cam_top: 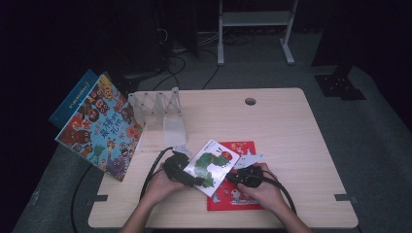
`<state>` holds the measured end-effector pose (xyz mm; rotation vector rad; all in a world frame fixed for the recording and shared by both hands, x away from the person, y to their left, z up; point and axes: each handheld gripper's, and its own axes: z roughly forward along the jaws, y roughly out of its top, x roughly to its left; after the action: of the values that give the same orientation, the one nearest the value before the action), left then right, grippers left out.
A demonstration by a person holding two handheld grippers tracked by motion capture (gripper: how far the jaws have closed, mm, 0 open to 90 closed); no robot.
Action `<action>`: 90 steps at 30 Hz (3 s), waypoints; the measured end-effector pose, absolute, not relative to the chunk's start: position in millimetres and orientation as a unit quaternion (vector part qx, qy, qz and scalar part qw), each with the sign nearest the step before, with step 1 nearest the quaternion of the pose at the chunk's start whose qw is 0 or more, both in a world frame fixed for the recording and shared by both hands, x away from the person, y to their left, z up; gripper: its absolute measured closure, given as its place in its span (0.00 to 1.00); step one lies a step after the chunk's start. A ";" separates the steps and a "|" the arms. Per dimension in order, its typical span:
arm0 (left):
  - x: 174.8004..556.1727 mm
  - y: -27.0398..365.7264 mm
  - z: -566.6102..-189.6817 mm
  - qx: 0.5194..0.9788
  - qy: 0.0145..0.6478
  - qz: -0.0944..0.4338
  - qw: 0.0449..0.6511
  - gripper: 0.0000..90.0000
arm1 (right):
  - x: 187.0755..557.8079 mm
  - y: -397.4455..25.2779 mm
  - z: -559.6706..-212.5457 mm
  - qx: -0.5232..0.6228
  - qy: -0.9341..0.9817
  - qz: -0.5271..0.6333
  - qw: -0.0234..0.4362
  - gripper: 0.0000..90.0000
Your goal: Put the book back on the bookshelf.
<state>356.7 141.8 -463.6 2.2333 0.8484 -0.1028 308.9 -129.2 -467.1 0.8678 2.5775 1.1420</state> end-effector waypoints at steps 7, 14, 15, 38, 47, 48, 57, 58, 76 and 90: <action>356.6 141.8 -457.8 0.857 0.336 -0.048 0.387 0.00 | 303.7 -128.2 -467.7 0.300 0.866 0.385 0.113 0.94; 358.4 135.8 -461.1 0.858 0.330 -0.050 0.390 0.00 | 300.3 -131.2 -467.0 0.307 0.864 0.381 0.118 0.94; 359.4 133.3 -461.1 0.860 0.327 -0.049 0.388 0.00 | 299.6 -132.2 -466.8 0.310 0.864 0.380 0.117 0.94; 357.6 158.6 -459.6 0.870 0.333 -0.050 0.359 0.05 | 287.7 -127.0 -467.7 0.297 0.867 0.391 0.087 0.93; 362.1 149.9 -461.7 0.872 0.333 -0.069 0.352 0.05 | 288.9 -120.8 -469.5 0.298 0.862 0.399 0.093 0.94; 362.3 148.8 -461.2 0.871 0.338 -0.070 0.350 0.05 | 288.6 -120.6 -469.5 0.297 0.863 0.398 0.096 0.94; 364.1 152.0 -450.5 0.858 0.346 -0.077 0.372 0.07 | 282.9 -117.5 -470.1 0.299 0.861 0.392 0.125 0.97; 364.2 153.4 -447.4 0.853 0.347 -0.078 0.383 0.07 | 282.5 -117.9 -470.1 0.300 0.860 0.392 0.126 0.97; 355.9 131.3 -408.5 0.853 0.272 -0.072 0.440 0.49 | 289.6 -118.9 -471.8 0.312 0.852 0.404 0.118 0.95; 357.8 121.4 -388.5 0.885 0.243 -0.022 0.398 0.76 | 297.4 -113.6 -471.6 0.316 0.851 0.403 0.118 0.94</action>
<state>357.8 121.4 -388.5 2.2403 0.6142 -0.0550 297.4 -113.6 -471.6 0.9229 2.4888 1.1790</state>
